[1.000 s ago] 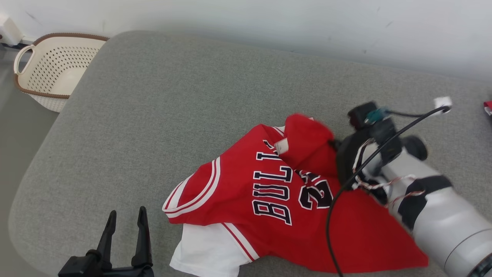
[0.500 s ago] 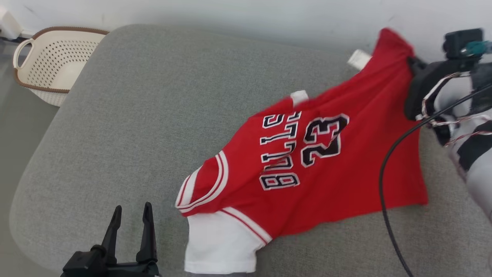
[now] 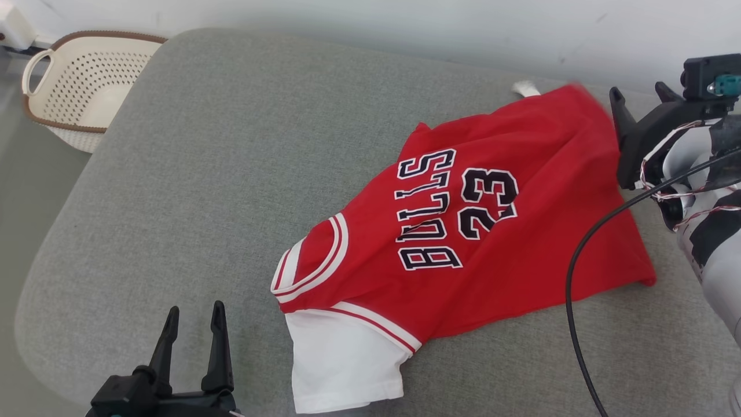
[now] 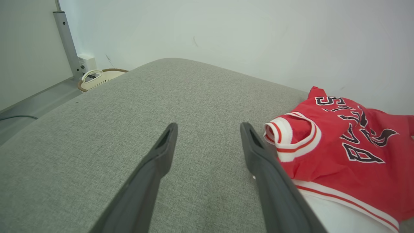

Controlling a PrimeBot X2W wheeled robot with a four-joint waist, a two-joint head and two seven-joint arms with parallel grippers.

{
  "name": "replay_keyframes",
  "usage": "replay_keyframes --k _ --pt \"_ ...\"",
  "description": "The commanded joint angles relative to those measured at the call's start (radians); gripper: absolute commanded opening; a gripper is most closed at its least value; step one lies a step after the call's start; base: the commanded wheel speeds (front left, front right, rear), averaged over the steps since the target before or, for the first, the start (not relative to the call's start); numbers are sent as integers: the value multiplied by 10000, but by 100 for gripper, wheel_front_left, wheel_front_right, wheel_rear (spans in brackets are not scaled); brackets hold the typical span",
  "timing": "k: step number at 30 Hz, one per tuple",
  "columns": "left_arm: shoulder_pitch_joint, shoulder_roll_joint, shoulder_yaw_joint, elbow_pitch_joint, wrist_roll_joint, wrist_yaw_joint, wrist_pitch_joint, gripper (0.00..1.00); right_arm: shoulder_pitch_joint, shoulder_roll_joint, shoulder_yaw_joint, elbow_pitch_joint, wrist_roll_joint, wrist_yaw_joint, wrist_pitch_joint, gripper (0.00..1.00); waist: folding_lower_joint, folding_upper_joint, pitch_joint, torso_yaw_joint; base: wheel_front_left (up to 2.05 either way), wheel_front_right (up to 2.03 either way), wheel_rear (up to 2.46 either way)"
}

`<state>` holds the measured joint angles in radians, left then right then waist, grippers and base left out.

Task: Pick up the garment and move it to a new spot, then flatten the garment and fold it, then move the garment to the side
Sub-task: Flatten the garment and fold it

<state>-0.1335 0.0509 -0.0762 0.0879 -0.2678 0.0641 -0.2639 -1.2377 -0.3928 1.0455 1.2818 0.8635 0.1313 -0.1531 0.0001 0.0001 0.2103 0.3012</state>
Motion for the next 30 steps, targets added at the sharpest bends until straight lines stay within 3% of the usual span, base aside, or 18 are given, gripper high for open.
replay_keyframes --k 1,10,22,30 --pt "38 -1 55 17 72 5 -11 100 272 17 58 23 -28 -12 -119 100 -1 -1 -157 -191 0 0 0" --pt "353 2 237 -60 251 -27 -11 100 1346 36 -120 -902 611 -12 -776 100 -1 -1 -556 -748 0 0 0" --pt "680 -3 419 -154 458 -93 -11 100 3822 -970 -303 -3109 1315 -12 -1115 100 -1 -1 -895 -1436 0 0 0" --pt "742 0 448 -151 452 -117 -11 100 5384 -1201 -1267 -4417 1112 -12 -1120 100 -1 -1 -1036 -1772 0 0 0"
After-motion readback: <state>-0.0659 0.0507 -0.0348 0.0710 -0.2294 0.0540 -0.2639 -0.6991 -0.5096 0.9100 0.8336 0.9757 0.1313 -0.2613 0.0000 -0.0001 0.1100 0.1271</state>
